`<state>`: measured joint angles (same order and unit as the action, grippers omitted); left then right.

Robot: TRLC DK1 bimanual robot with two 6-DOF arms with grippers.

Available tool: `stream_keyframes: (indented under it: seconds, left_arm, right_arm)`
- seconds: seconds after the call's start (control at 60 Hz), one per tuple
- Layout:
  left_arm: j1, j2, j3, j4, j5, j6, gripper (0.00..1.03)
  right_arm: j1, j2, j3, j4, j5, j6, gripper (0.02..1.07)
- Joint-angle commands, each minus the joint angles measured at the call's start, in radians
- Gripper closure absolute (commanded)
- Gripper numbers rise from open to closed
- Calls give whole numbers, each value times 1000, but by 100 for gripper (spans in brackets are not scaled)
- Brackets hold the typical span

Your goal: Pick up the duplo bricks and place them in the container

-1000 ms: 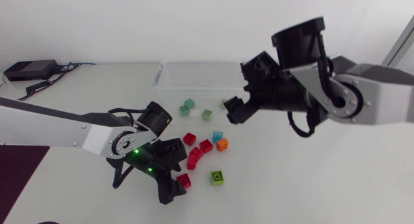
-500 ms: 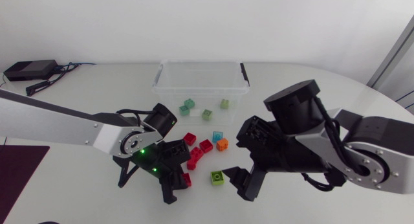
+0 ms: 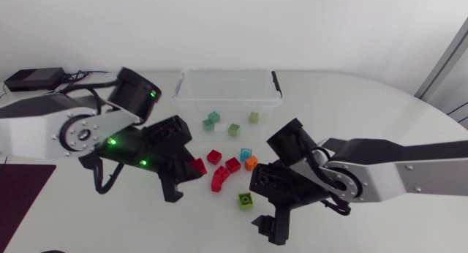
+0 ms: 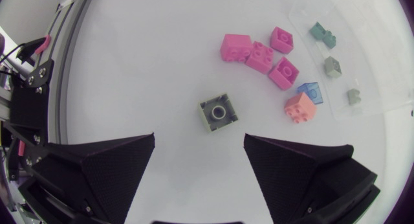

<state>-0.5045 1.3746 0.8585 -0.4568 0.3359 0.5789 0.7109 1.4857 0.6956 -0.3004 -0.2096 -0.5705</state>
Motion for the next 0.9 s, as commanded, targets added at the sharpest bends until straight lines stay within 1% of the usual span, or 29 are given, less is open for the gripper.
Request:
stream_keyframes:
  seconds: [0.0,0.1,0.133,0.183,0.233,0.367,0.417,0.467,0.517,0.583,0.617,0.717,0.75,0.8,0.833,0.883]
  left_arm:
    - [34,-69,71,-10,3,-27,78]
    - [73,-98,116,7,3,-50,78]
    - [90,-103,122,49,5,-77,78]
    - [96,-103,126,79,3,-90,78]
    - [113,-103,131,145,3,-134,78]
    - [118,-72,146,230,2,-191,78]
    - [121,-42,160,277,-17,-223,78]
    - [126,-17,172,311,-32,-243,78]
    - [132,3,182,348,-44,-266,78]
    - [132,29,201,380,-71,-283,78]
    - [136,44,211,409,-83,-309,78]
    - [139,87,240,438,-95,-332,78]
    - [139,104,244,460,-110,-340,78]
    - [138,127,252,484,-123,-350,78]
    - [133,150,258,511,-141,-360,78]
    - [130,178,264,535,-156,-364,78]
  right_arm:
    - [-7,53,42,4,-4,-37,7]
    - [-8,87,68,9,-2,-58,7]
    - [-11,94,74,9,-2,-68,7]
    - [-14,111,87,10,-4,-85,7]
    - [-19,128,101,12,-7,-101,7]
    - [-19,160,125,12,-7,-147,9]
    - [-19,179,136,9,-5,-167,13]
    - [-18,194,143,7,-4,-177,14]
    - [-18,209,151,6,-4,-186,17]
    - [-19,229,165,3,-4,-187,21]
    - [-19,239,170,3,-4,-195,21]
    - [-19,263,179,0,-5,-210,21]
    - [-19,272,179,-2,-5,-215,22]
    - [-18,285,182,-2,-7,-221,27]
    - [-14,295,182,-2,-8,-220,33]
    - [-14,298,180,0,-19,-221,45]
